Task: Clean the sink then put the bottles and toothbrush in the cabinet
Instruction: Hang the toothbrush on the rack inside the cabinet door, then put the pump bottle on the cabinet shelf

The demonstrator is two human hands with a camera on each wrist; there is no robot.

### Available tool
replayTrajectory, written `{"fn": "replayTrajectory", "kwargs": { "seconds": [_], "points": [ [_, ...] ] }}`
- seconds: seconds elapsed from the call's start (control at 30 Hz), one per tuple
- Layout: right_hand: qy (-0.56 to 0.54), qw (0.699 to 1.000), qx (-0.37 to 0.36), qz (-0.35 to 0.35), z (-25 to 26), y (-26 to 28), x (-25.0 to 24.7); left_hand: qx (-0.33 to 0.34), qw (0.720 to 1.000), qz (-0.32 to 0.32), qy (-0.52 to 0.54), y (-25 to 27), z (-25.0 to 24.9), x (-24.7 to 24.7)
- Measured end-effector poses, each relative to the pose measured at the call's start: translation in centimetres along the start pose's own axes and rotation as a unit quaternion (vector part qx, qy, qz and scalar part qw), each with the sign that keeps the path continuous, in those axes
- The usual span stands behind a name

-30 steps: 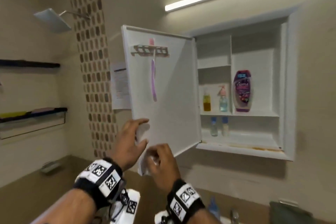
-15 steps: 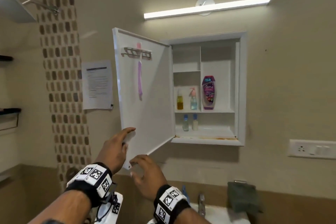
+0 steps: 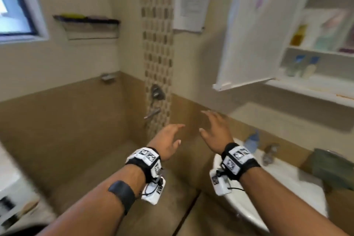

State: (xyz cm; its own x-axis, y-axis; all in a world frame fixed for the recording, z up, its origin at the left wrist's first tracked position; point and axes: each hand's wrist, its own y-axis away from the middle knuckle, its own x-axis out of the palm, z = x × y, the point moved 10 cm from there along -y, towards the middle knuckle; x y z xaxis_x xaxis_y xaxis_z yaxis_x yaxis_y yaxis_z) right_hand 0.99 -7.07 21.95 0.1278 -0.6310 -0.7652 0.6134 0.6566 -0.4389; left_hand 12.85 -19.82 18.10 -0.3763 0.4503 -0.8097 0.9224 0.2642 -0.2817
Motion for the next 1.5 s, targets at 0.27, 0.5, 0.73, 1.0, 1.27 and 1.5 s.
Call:
{"fn": "replayTrajectory", "kwargs": {
  "seconds": [0.27,0.5,0.73,1.0,1.27,1.5],
  "points": [
    [-0.08,0.953,-0.001,0.291,1.3,9.7,21.9,-0.34,0.94,0.01,0.004,21.5,17.1,2.9],
    [-0.11,0.872,-0.06,0.474,6.2,14.4,33.1,-0.524,0.834,-0.165,0.047,38.0,19.4,-2.0],
    [-0.163,0.825,-0.159,0.517,17.8,12.6,37.0,-0.567,0.741,-0.359,0.036,46.3,15.9,-6.7],
    [-0.223,0.791,-0.225,0.524,31.7,11.4,41.9,-0.576,0.694,-0.43,0.053,51.0,19.2,-9.0],
    [-0.2,0.797,-0.26,0.508,42.7,7.0,48.3,-0.569,0.708,-0.414,0.065,52.5,30.1,-16.2],
    [-0.203,0.778,-0.242,0.544,51.5,4.4,56.1,-0.568,0.712,-0.404,0.085,54.1,39.7,-22.1]
  ]
}}
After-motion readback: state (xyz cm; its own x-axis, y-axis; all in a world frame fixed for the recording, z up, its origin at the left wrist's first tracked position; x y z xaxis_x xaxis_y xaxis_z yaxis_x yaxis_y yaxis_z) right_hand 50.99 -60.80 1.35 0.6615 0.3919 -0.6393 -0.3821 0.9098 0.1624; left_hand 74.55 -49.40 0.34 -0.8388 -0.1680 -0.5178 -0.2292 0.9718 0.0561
